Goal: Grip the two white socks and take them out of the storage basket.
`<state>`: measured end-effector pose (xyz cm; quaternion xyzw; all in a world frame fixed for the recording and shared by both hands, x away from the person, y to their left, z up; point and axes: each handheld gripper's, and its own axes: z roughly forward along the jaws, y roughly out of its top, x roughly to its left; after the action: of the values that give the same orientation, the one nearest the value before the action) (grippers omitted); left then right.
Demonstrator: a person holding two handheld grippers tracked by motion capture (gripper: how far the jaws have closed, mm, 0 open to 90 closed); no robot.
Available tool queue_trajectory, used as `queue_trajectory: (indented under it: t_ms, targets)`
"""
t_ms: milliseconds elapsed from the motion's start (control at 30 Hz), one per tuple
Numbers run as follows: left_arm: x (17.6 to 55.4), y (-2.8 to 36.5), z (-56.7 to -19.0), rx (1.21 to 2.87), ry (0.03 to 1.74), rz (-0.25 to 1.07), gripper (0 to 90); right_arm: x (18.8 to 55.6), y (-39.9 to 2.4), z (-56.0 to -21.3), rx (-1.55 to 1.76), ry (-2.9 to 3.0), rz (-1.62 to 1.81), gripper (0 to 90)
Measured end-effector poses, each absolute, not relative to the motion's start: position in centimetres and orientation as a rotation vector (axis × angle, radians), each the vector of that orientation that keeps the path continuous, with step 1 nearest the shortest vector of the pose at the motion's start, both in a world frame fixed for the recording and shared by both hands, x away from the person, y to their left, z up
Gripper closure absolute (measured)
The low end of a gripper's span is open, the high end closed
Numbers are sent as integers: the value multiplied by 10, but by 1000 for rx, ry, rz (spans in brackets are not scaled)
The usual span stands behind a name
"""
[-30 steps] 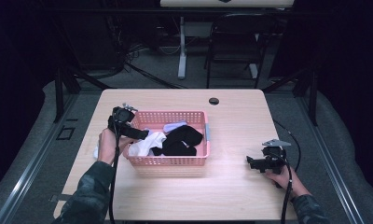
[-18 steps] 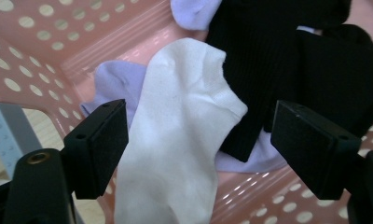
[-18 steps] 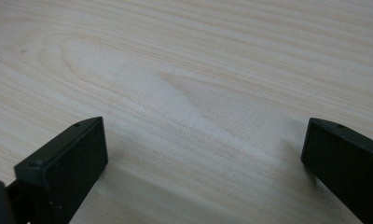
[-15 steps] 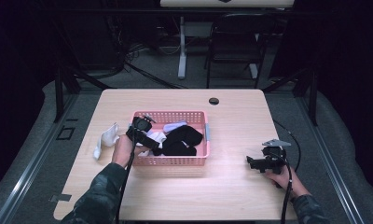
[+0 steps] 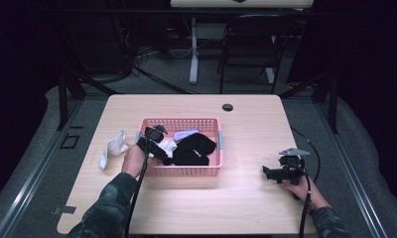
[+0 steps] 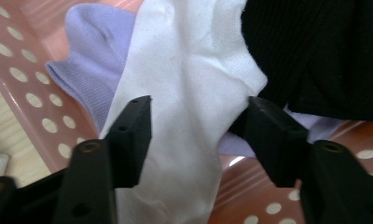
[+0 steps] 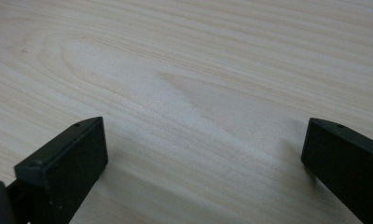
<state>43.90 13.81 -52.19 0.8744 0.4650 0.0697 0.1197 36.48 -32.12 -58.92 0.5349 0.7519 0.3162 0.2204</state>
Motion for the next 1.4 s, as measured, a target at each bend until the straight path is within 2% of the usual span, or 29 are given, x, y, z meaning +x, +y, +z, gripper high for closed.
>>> queue_trajectory:
  t_ms: [100, 133, 200, 267, 400, 667, 1033, 1400]
  targets:
    - [439, 136, -524, 2581, 1356, 187, 564, 365, -321, -589, 1479, 2080, 874, 0]
    - [440, 137, -524, 2586, 1359, 184, 564, 365, -321, -589, 1479, 2080, 874, 0]
    - [440, 138, -526, 2592, 1357, 175, 675, 365, -321, -589, 1479, 2079, 872, 0]
    - [439, 138, -527, 2593, 1361, 171, 750, 365, -321, -589, 1477, 2079, 872, 0]
    - [439, 142, -526, 2583, 1356, 178, 844, 365, -321, -589, 1477, 2082, 874, 0]
    - [437, 146, -518, 2534, 1312, 214, 864, 365, -321, -589, 1476, 2079, 875, 0]
    - [431, 144, -472, 2442, 1211, 325, 867, 365, -321, -589, 1477, 2081, 872, 0]
    - [428, 145, -445, 2382, 1159, 354, 868, 365, -321, -589, 1476, 2083, 875, 0]
